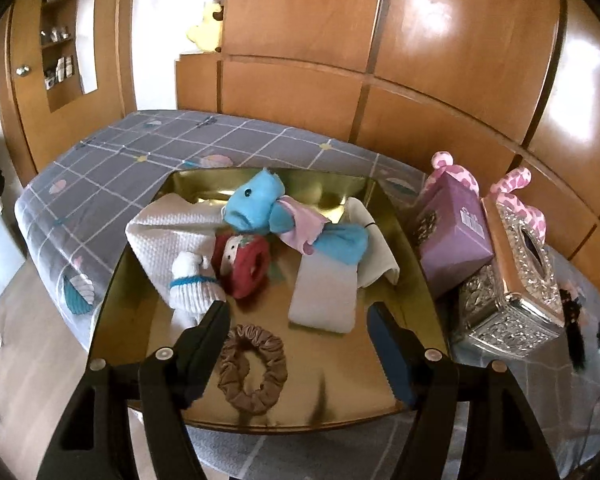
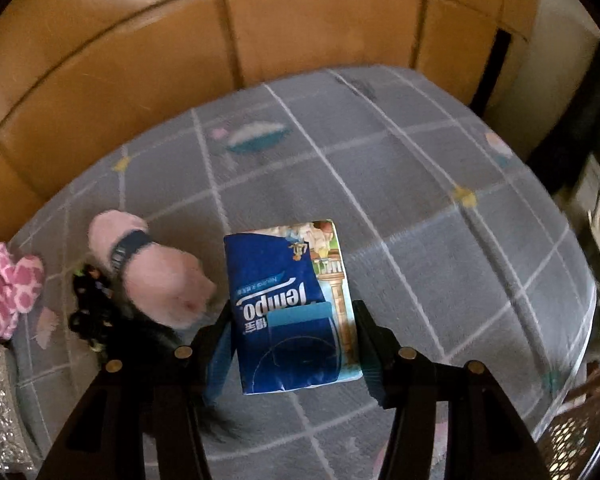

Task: Organize soft objects
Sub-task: 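Lift the blue Tempo tissue pack with the right gripper toward the gold tray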

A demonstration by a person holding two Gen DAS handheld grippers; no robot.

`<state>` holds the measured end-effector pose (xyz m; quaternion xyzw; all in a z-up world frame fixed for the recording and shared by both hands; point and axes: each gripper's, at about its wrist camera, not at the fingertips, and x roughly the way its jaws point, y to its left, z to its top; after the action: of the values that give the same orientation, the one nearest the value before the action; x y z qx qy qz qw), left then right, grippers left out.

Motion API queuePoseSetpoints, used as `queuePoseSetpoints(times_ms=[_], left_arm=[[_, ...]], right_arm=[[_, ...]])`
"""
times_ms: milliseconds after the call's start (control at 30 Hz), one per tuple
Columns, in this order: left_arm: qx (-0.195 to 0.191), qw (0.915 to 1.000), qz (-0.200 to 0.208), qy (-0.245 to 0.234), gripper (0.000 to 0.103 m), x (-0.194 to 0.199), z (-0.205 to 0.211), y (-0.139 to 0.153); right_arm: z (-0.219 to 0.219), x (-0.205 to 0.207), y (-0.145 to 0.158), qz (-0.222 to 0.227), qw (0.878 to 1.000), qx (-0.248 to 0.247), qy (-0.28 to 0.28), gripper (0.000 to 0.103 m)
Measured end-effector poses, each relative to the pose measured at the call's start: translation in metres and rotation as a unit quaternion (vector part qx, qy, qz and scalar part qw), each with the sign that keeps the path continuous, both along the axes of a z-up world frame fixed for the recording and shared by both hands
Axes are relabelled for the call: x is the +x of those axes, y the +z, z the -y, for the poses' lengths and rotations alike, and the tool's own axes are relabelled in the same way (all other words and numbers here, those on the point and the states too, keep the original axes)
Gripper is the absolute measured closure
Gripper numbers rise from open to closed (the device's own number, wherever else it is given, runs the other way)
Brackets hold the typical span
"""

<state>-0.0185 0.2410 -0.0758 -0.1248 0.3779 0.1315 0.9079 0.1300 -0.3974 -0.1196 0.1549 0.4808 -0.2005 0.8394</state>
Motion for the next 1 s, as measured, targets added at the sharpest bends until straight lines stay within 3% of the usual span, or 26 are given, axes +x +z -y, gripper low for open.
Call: queuePoseSetpoints(times_ms=[433,1000], left_arm=[[0.004,0.9998,0.003,-0.017,0.026,-0.002,0.017,0.005],[0.012,0.9993,-0.006,-0.035,0.025,-0.006,0.029,0.001]], right_arm=[[-0.109,0.058,0.041,0.040,0.992,0.005,0.120,0.048],[-0.250,0.096,0.088,0.105,0.963,0.056,0.243,0.048]])
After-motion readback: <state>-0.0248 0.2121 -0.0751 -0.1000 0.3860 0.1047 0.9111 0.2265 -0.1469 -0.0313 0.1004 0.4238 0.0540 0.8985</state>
